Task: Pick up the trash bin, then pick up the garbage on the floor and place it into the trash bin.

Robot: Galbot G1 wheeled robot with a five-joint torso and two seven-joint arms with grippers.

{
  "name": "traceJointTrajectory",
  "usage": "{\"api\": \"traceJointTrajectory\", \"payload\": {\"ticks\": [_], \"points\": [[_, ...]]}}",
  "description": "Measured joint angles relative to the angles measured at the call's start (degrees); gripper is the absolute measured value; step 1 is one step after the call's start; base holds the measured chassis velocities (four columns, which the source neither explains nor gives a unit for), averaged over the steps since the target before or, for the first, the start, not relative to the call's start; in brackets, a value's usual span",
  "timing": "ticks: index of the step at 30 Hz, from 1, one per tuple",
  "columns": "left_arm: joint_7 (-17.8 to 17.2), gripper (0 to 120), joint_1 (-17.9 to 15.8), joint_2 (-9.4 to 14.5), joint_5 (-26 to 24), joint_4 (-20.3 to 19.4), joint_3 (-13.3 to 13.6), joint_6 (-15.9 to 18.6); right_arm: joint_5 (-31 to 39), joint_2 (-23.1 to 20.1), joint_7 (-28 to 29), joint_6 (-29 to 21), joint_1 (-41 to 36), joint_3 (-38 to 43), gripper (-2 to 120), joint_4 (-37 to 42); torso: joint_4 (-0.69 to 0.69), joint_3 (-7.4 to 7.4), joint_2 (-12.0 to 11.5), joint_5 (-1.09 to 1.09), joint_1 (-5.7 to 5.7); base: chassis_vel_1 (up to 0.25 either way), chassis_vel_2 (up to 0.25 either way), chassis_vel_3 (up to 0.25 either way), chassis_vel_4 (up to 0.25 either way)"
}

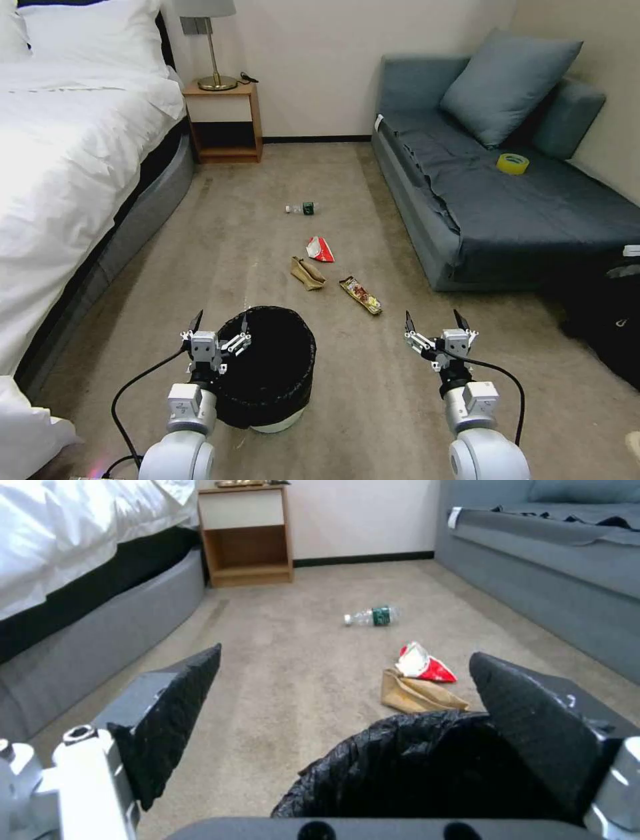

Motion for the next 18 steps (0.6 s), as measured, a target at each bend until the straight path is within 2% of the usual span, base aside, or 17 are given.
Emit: {"api": "traceJointTrajectory", "payload": {"ticks": [18], "points": [[0.00,100,0.00,0.00,0.00,0.00,0.00,0.00,0.00,0.00,0.00,0.00,0.00,0.00,100,0.00,0.00,0.00,0.00,0.00,0.00,0.000,0.000,0.000,0.000]]}}
